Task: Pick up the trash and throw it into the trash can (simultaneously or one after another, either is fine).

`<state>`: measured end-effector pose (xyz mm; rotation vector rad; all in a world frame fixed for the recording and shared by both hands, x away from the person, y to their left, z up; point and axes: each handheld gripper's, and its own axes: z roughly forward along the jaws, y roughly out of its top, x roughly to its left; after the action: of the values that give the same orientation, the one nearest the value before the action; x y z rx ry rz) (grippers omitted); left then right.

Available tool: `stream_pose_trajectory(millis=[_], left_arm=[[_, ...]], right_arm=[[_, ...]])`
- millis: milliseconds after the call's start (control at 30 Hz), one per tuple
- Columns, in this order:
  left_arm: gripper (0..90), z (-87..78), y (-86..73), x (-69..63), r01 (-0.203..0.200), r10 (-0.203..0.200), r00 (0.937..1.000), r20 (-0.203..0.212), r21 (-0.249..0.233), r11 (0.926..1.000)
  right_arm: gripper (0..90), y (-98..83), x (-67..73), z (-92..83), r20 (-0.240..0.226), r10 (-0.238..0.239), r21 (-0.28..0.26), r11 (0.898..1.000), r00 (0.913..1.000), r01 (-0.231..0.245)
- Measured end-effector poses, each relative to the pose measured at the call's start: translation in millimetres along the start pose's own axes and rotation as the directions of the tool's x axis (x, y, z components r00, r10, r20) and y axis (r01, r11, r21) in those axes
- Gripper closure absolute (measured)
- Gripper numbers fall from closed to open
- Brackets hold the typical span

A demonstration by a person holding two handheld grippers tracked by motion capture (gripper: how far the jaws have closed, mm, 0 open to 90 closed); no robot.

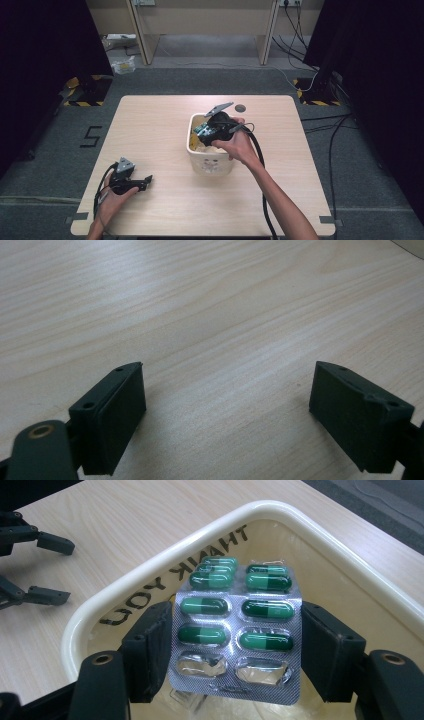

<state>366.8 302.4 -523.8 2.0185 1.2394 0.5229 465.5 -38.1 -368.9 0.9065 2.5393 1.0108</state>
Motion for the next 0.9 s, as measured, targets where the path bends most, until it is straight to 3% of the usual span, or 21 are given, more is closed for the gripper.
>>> stream_pose_trajectory(millis=[300,700,733,900], left_arm=[[13.9,0.1,0.0,-0.1,0.0,0.0,1.0,-0.001,-0.001,1.0],[13.9,0.0,0.0,0.0,0.0,0.0,1.0,0.0,0.0,1.0],[13.9,0.1,-0.1,-0.1,0.0,0.0,1.0,-0.001,-0.001,1.0],[13.9,0.0,0.0,0.0,0.0,0.0,1.0,0.0,0.0,1.0]], right_arm=[[25.6,-1.4,1.0,3.5,-0.022,0.008,0.008,1.0,0.9997,-0.008],[26.9,-4.9,-10.1,-22.8,-0.005,0.046,-0.065,0.997,0.999,-0.046],[26.9,-6.9,-13.0,-28.0,0.006,0.067,-0.07,0.995,0.9977,-0.066],[26.4,-10.4,-18.1,-33.8,0.016,0.068,-0.087,0.994,0.9975,-0.067]])
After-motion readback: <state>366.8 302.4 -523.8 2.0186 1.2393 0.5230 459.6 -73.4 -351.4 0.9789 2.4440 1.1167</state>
